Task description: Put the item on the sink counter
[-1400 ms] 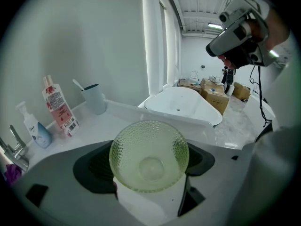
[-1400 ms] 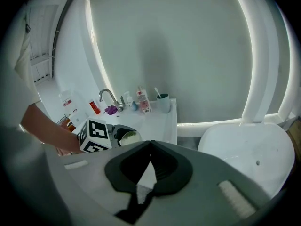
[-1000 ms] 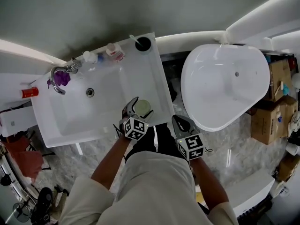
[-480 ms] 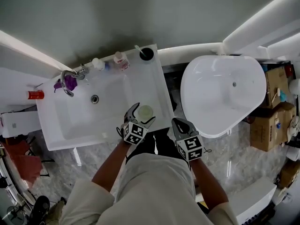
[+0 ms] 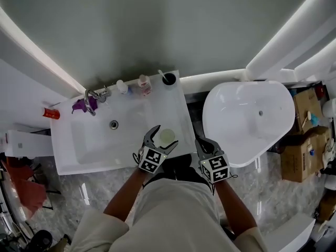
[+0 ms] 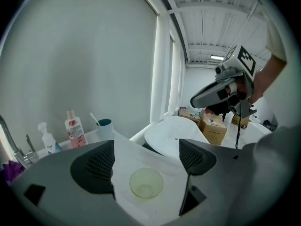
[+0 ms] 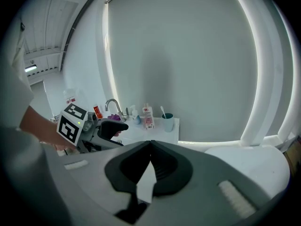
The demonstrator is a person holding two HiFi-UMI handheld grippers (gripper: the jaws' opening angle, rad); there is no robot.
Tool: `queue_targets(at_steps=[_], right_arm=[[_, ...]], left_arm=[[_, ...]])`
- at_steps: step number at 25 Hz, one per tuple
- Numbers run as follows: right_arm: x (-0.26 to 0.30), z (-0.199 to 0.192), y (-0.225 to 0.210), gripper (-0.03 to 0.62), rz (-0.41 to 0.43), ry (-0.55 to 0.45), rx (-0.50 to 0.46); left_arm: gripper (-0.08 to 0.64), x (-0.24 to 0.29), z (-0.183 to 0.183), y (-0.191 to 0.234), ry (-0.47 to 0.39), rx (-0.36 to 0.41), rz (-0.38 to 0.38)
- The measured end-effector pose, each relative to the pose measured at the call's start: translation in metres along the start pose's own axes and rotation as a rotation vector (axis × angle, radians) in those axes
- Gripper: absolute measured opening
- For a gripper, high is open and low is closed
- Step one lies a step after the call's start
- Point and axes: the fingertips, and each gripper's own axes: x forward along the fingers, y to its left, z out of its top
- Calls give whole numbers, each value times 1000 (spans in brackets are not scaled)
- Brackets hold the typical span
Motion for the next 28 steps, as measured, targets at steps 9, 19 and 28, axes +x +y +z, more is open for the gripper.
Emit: queue_targets(at_steps=[9,19,28], right_arm=[[-25,25,-1,11,9,-68,1],[-45,50,-12,11,125,-105,-78],[-79,51,-24,11,250,-114,-162]], left_arm=[[428,-40,47,-1,-76,-36,44],[231,-89,86,-5,-166,-74,221],[161,-125,88,-43,-179,-169,394]])
